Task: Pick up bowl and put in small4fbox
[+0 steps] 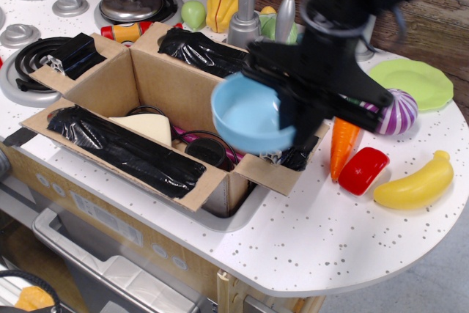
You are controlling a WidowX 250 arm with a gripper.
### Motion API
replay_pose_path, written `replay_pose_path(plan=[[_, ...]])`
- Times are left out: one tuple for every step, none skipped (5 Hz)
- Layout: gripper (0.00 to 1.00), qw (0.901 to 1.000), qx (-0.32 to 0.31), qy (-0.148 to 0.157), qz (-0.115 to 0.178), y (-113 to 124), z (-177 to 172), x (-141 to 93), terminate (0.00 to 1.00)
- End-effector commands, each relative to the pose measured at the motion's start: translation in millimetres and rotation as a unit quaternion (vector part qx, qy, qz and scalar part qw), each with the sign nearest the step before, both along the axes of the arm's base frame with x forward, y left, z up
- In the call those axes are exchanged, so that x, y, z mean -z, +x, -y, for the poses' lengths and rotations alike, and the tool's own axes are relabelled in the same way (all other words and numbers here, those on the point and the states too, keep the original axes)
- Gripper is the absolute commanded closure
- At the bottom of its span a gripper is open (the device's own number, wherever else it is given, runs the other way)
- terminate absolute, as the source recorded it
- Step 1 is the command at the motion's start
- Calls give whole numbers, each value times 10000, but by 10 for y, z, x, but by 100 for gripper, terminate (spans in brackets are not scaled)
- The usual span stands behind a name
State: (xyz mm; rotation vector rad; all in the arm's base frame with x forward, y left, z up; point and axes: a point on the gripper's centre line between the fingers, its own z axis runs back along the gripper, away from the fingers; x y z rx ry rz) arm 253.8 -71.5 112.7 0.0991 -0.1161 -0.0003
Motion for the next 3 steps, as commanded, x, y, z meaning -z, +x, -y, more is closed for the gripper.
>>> replay_pose_path(plan=[[100,9956,635,-129,679,419,-413,-121,0],[0,9932,788,-120,848,496,-620,-114,0],[0,9932,788,-120,848,496,-620,-114,100]])
